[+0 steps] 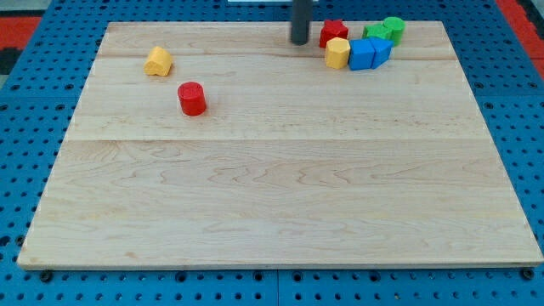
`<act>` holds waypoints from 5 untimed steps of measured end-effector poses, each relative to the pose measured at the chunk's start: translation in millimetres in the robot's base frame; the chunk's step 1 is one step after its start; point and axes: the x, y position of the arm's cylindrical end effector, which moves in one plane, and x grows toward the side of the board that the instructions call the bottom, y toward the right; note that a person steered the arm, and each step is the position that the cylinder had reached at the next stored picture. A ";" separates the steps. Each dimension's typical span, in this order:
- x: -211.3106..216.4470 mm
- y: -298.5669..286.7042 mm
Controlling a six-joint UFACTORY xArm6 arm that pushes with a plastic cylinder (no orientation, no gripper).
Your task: Move the red circle towards the top center
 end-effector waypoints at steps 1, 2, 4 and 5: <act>65.1 -81.8; 103.1 -179.6; 175.8 -194.5; 141.0 -128.6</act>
